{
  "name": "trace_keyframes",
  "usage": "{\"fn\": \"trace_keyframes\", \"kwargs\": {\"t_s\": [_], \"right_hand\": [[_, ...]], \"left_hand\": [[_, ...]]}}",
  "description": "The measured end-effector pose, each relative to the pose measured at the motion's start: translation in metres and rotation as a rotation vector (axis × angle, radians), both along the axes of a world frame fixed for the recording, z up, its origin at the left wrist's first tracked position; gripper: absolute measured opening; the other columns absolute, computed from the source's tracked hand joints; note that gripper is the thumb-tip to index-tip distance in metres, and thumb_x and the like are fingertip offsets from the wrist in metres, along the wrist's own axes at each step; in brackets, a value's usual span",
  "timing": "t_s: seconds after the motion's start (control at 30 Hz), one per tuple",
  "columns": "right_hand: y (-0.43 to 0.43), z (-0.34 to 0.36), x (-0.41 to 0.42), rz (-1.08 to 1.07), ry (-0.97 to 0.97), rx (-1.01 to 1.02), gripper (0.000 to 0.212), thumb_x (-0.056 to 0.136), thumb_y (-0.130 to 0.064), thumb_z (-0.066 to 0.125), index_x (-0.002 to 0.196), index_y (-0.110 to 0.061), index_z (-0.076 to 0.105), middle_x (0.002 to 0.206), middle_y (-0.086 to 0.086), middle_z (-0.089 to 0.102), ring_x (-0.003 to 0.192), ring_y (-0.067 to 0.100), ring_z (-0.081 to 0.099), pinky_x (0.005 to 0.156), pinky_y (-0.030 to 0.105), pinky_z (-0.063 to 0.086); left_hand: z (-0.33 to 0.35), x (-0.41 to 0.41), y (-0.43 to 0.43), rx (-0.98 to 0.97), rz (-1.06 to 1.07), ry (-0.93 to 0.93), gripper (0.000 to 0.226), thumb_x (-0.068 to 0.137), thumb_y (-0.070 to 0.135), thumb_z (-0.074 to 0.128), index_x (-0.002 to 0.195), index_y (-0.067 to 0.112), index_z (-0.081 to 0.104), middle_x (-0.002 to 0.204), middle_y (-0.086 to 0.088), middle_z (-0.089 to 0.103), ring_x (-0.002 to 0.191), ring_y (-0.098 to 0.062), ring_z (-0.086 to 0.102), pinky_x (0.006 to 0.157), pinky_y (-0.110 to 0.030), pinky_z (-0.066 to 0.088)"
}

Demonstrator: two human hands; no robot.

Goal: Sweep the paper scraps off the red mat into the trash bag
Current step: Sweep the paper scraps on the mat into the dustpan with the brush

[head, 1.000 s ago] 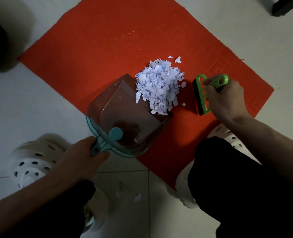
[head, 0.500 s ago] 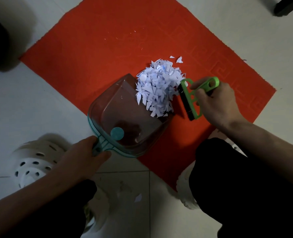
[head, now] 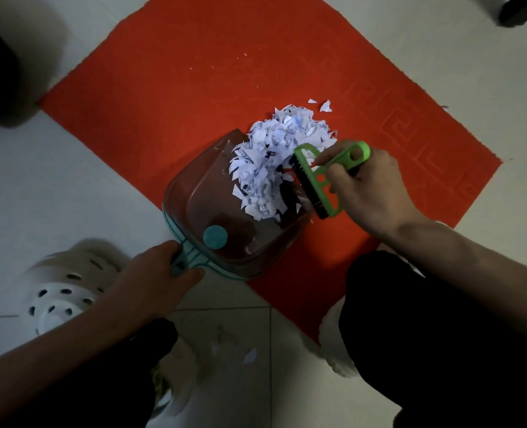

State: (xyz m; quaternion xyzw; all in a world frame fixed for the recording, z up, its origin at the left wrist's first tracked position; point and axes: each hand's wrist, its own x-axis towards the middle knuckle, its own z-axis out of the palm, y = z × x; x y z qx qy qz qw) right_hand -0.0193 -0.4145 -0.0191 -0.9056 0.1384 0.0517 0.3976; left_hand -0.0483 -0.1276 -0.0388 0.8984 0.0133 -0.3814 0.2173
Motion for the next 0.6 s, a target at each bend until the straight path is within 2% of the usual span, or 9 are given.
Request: {"fn": "trace_keyframes", "kwargs": {"t_s": [0.13,0.27,0.43,0.53,0.6], "right_hand": [[-0.020,-0.003,-0.003,-0.138,-0.028,-0.028,0.025,0.077,-0.023,0.047,0.085,-0.022,0.070,0.067,-0.007,0.063,0.066,0.020,0.064,0.062,0.033,0.051],[-0.036,-0.007,-0.004,-0.197,-0.044,-0.083,0.018,0.087,-0.023,0.051,0.087,-0.019,0.069,0.073,-0.009,0.062,0.060,0.004,0.053,0.056,0.019,0.039],[-0.044,-0.016,0.004,-0.193,0.031,-0.162,0.019,0.094,-0.015,0.049,0.100,-0.013,0.067,0.088,0.003,0.062,0.060,0.004,0.051,0.050,0.016,0.040],[-0.034,-0.021,0.004,-0.118,0.060,-0.151,0.016,0.094,-0.015,0.053,0.099,-0.016,0.068,0.082,0.006,0.064,0.057,0.013,0.055,0.053,0.022,0.046],[-0.024,-0.020,0.002,-0.050,0.061,-0.119,0.018,0.092,-0.012,0.053,0.097,-0.018,0.070,0.078,0.004,0.064,0.055,0.008,0.053,0.051,0.012,0.041]], "left_hand": [[0.000,0.000,-0.001,0.002,0.001,-0.005,0.027,0.086,0.038,0.064,0.076,0.017,0.050,0.072,-0.007,0.062,0.062,-0.021,0.060,0.061,-0.033,0.049],[0.001,0.000,-0.001,-0.009,0.018,-0.006,0.027,0.086,0.037,0.065,0.074,0.019,0.049,0.071,-0.006,0.061,0.062,-0.022,0.060,0.061,-0.034,0.049],[0.001,0.000,-0.002,-0.006,0.025,-0.015,0.028,0.085,0.036,0.065,0.077,0.013,0.052,0.070,-0.010,0.062,0.062,-0.026,0.060,0.063,-0.039,0.052],[0.001,0.000,-0.001,-0.008,0.014,-0.012,0.028,0.086,0.037,0.065,0.078,0.013,0.052,0.070,-0.009,0.062,0.062,-0.025,0.061,0.063,-0.039,0.053],[0.000,0.000,-0.001,-0.001,0.008,-0.007,0.028,0.086,0.038,0.064,0.079,0.013,0.052,0.071,-0.008,0.062,0.063,-0.024,0.061,0.064,-0.038,0.054]]}}
